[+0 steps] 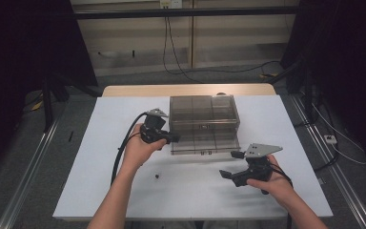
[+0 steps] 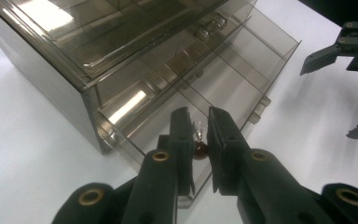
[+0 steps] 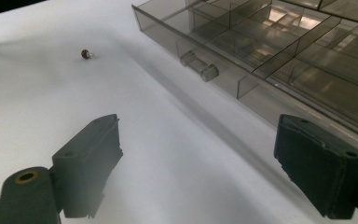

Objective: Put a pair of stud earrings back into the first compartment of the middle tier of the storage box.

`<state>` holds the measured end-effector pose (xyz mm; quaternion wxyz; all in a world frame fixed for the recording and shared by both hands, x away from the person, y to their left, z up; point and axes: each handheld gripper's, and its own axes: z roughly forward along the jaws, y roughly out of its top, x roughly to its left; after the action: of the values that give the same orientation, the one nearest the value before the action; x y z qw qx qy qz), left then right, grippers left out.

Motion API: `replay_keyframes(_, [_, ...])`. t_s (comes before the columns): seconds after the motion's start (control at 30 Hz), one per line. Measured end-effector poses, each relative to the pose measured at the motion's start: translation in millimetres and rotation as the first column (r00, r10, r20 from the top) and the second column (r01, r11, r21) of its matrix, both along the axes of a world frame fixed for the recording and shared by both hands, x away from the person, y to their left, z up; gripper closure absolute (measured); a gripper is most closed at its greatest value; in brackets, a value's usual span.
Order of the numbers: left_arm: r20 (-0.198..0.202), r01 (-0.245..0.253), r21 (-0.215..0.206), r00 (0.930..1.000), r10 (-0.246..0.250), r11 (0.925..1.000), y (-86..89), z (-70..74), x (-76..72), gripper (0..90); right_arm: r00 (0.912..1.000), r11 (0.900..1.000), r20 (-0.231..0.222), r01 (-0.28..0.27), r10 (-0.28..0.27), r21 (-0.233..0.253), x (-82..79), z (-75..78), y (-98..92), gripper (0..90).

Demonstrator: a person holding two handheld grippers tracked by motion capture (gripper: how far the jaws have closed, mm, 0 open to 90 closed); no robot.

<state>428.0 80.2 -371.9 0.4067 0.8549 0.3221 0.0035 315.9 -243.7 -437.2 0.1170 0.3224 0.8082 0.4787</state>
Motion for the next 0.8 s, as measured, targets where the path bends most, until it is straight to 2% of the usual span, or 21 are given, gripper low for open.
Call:
replay_keyframes(0.4, [0.016, 0.011, 0.012, 0.9998, -0.011, 0.9999, -9.4, -6.8, 9.0, 80.8, 1.0000, 1.000, 0.005, 0.001, -0.001, -0.009, -3.6, -1.4, -1.1, 14.2])
replay_keyframes(0.53, [0.038, -0.009, 0.015, 0.9992, 0.008, 0.9998, -10.7, -9.7, 11.3, 79.4, 1.0000, 1.000, 0.005, 0.008, -0.008, -0.011, -4.8, -1.5, -2.4, 14.3])
replay_keyframes(0.57, [0.058, -0.027, 0.016, 0.9980, 0.026, 0.9995, -11.4, -10.7, 11.7, 72.4, 0.9999, 1.000, 0.005, 0.010, -0.010, -0.012, -5.0, -1.6, -2.8, 14.3])
replay_keyframes(0.6, [0.074, -0.035, 0.032, 0.9967, 0.033, 0.9989, -11.7, -11.1, 11.8, 61.3, 0.9999, 1.000, 0.005, 0.011, -0.011, -0.012, -5.0, -1.7, -3.2, 14.3])
replay_keyframes(0.7, [0.057, -0.021, 0.021, 0.9982, 0.020, 0.9996, -10.1, -9.3, 9.7, 55.7, 0.9999, 1.000, 0.005, 0.016, -0.016, -0.006, -5.6, -1.6, -4.3, 14.3])
replay_keyframes(0.8, [0.056, -0.018, 0.031, 0.9983, 0.017, 0.9994, -6.6, -6.1, 6.6, 44.2, 0.9999, 1.000, 0.006, 0.016, -0.016, -0.007, -5.4, -1.8, -5.2, 14.3])
